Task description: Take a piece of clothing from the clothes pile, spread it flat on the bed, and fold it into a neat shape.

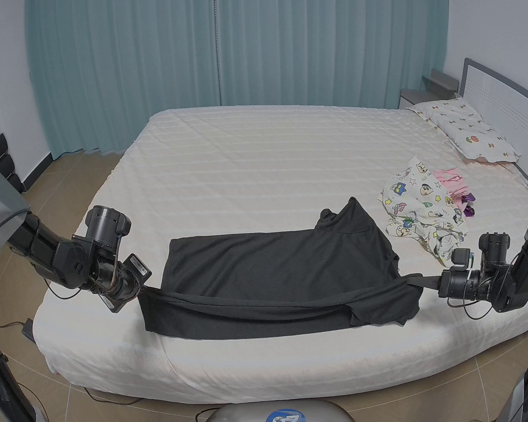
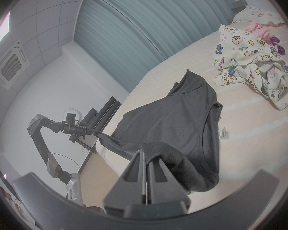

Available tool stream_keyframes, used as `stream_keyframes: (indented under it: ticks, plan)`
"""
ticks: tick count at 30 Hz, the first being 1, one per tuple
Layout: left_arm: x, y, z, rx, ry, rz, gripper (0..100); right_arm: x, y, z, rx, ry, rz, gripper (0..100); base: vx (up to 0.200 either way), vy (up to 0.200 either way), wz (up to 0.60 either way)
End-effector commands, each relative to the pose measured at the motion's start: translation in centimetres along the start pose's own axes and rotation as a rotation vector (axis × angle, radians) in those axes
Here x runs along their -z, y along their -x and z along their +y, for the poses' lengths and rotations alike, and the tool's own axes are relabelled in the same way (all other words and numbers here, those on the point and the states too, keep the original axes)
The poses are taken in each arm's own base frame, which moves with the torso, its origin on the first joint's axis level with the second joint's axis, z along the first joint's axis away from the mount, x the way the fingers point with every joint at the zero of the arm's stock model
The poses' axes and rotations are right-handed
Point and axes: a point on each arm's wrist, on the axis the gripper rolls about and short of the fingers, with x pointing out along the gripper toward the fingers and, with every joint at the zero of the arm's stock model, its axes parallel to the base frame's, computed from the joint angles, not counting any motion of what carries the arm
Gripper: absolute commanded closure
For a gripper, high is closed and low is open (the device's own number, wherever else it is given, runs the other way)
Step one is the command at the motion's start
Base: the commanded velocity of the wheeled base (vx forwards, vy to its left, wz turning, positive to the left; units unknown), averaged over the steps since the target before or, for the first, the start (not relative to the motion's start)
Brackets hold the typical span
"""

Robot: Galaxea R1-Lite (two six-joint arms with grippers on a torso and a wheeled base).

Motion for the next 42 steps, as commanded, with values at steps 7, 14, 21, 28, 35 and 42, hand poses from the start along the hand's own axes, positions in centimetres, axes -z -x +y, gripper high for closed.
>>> stream_keyframes:
  ticks: [7, 14, 21, 28, 35, 42]
  plan:
    - [-0.9, -3.9, -1.6, -0.006, 0.025, -0.001, 100, -1.0, -2.3, -2.0, 0.034, -0.005, 0.011, 100, 0.0, 0.0, 0.0]
    - [-1.5, -5.6, -2.3, 0.001, 0.06, -0.009, 100, -0.6, -3.0, -3.1, 0.041, -0.017, 0.018, 100, 0.0, 0.0, 0.0]
    - [-1.9, -7.6, -2.2, -0.017, 0.081, -0.009, 100, -0.9, -3.9, -4.0, 0.042, -0.023, 0.011, 100, 0.0, 0.0, 0.0]
    - [-2.1, -9.1, -2.3, -0.024, 0.085, -0.007, 100, -1.5, -5.3, -4.8, 0.052, -0.061, -0.008, 100, 0.0, 0.0, 0.0]
    - [-2.1, -10.2, -2.4, -0.034, 0.081, -0.006, 100, -0.8, -6.7, -5.8, 0.065, -0.065, 0.006, 100, 0.0, 0.0, 0.0]
    - [-2.3, -11.0, -2.8, -0.07, 0.077, 0.011, 100, -0.4, -7.7, -6.8, 0.087, -0.071, 0.01, 100, 0.0, 0.0, 0.0]
